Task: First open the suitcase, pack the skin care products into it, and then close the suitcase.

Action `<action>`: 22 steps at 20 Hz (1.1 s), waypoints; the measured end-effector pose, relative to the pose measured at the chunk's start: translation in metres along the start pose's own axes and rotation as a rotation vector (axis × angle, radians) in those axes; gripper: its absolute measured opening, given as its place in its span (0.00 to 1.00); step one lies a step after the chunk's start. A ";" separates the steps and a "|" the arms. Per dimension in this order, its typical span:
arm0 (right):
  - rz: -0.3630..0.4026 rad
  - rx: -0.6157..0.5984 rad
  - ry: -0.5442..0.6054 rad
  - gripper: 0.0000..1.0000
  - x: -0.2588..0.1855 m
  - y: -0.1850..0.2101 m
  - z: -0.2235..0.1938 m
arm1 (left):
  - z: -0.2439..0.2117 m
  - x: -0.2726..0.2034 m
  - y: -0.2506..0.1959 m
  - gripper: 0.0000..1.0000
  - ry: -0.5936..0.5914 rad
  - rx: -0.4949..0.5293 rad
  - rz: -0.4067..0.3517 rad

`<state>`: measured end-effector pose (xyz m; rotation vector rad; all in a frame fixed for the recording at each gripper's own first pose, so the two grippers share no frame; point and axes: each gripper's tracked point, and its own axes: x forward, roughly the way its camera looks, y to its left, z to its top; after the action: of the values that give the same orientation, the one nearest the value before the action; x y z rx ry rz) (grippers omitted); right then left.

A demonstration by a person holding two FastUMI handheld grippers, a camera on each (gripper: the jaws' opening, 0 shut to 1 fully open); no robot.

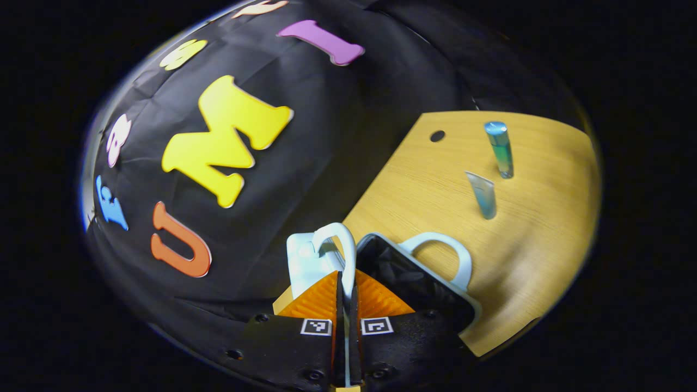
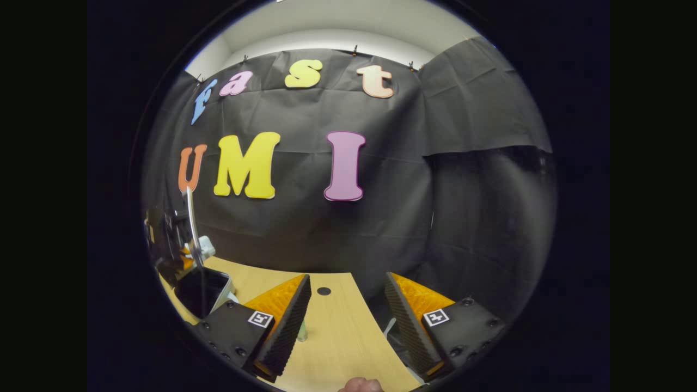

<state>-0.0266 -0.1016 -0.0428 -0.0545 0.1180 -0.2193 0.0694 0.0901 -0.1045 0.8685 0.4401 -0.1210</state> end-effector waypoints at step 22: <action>0.150 -0.185 -0.034 0.81 -0.013 0.126 0.050 | -0.371 0.083 0.148 0.10 0.168 -1.223 0.142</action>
<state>-0.0064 0.0266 -0.0005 -0.2324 0.1079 -0.0573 0.0656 0.4736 -0.2435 -0.3008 0.5030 0.3365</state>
